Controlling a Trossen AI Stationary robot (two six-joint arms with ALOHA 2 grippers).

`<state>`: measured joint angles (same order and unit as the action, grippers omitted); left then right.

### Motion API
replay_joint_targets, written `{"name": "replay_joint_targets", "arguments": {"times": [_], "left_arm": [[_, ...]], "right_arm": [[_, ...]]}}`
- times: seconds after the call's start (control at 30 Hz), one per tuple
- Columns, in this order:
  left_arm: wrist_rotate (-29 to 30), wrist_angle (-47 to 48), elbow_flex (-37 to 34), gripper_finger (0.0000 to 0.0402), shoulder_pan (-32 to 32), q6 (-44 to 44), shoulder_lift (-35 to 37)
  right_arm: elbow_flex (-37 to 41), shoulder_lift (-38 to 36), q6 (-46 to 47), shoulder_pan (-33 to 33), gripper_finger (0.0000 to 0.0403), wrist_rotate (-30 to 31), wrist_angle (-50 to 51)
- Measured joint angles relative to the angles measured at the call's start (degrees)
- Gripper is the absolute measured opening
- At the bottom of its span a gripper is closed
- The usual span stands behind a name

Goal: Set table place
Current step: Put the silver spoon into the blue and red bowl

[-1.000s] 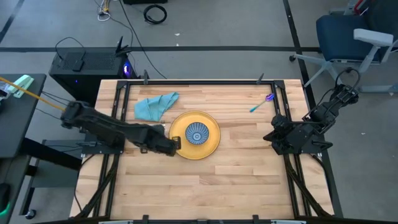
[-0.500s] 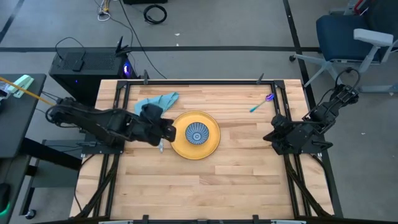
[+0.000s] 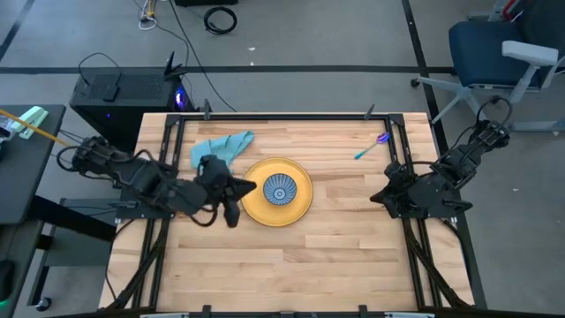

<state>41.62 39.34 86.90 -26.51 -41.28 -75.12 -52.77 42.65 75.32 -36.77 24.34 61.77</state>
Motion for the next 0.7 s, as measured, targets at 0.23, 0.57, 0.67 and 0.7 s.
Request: {"name": "replay_joint_targets", "arguments": {"times": [0.23, 0.57, 0.67, 0.7], "left_arm": [[0.97, -0.14, 0.19, 0.0017, -5.98, -0.26, 2.0], [-1.82, -0.19, 0.19, 0.003, -9.84, -1.04, 1.13], [-2.09, -0.1, 0.16, 0.0034, -10.25, -1.76, 0.46], [-2.28, -0.19, 0.16, 0.0035, -10.36, -3.05, 0.38]], "right_arm": [[0.0, -0.02, 0.1, 0.01, 0.0012, 0.0, 0.01], [0.0, 0.05, 0.13, 0.0, 0.0012, 4.67, -0.51], [0.0, 0.05, -0.21, 0.0, 0.0012, 10.17, -0.71], [0.0, 0.05, -0.56, 0.0, 0.0012, 12.78, -0.71]]}}
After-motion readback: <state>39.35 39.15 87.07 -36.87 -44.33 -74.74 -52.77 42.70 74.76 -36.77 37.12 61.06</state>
